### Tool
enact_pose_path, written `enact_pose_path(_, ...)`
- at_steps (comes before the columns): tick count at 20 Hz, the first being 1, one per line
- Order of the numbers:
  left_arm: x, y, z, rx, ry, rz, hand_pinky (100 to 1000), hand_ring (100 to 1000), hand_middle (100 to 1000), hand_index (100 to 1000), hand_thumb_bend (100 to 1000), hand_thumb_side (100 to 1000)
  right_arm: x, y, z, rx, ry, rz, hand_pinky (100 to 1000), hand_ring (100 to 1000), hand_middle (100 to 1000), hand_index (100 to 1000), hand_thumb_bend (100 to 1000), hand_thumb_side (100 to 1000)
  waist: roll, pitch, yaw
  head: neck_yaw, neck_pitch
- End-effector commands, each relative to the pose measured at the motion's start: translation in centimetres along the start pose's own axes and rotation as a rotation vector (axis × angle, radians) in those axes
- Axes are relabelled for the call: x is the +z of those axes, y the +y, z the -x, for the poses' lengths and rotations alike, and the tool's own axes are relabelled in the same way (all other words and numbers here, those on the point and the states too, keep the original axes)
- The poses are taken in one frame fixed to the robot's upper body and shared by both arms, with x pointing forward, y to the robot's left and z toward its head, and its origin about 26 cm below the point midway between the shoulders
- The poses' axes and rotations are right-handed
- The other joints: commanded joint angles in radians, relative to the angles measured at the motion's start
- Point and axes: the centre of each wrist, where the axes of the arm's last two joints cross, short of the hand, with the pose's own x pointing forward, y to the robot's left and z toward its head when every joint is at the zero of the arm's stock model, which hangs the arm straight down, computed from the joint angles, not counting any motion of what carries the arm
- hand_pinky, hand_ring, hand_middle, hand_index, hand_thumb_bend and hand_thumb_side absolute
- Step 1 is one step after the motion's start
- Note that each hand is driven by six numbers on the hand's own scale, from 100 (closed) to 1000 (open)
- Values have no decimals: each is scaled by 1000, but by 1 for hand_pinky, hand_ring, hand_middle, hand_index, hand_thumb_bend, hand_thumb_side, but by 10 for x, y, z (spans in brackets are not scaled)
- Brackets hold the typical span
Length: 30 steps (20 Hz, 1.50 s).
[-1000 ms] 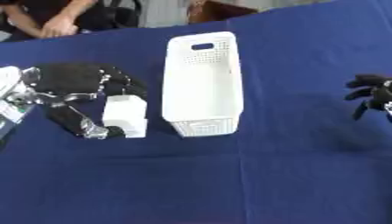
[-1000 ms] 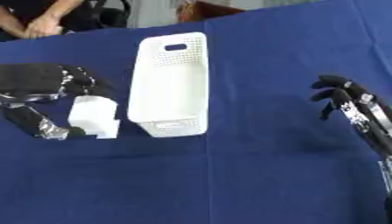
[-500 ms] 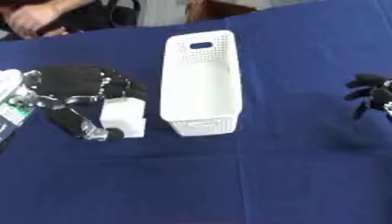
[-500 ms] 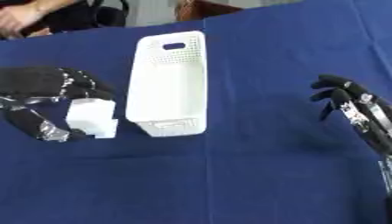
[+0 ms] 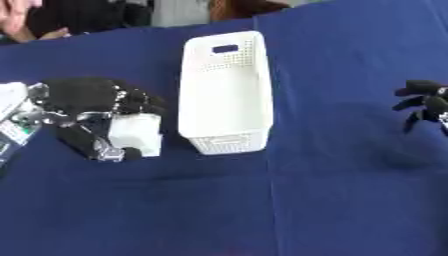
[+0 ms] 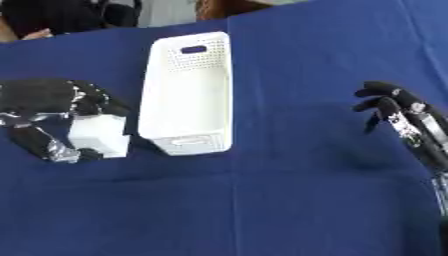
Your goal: Pick up objects on the table and place them in the box.
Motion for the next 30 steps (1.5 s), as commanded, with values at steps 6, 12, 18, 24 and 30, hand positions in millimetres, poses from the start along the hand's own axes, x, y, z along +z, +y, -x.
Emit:
enact_pose_path(6, 6, 5, 4, -34, -25, 35, 800, 794, 871, 972, 315, 937, -7, -6, -7, 20, -29, -5, 445, 703, 764, 906, 100, 865, -4, -8, -8, 7, -25)
enact_pose_path(12, 6, 4, 4, -49, -17, 35, 701, 664, 791, 934, 332, 730, -9, -7, -8, 22, -36, -7, 445, 703, 764, 906, 100, 865, -5, -4, -12, 6, -30)
enact_pose_path(18, 7, 7, 5, -110, 21, 96, 592, 550, 729, 885, 414, 460, -9, -7, -8, 23, -36, -7, 445, 703, 764, 905, 100, 865, -5, -2, -14, 6, -28)
enact_pose_path(24, 9, 3, 6, -126, 50, 125, 412, 401, 624, 778, 425, 318, -9, -7, -8, 24, -35, -7, 445, 703, 764, 905, 100, 864, -3, -2, -13, 7, -22)
enact_pose_path(30, 9, -2, 7, -113, 52, 107, 100, 100, 388, 504, 305, 262, -9, -7, -8, 24, -35, -6, 445, 703, 763, 904, 100, 864, -2, -3, -12, 6, -18)
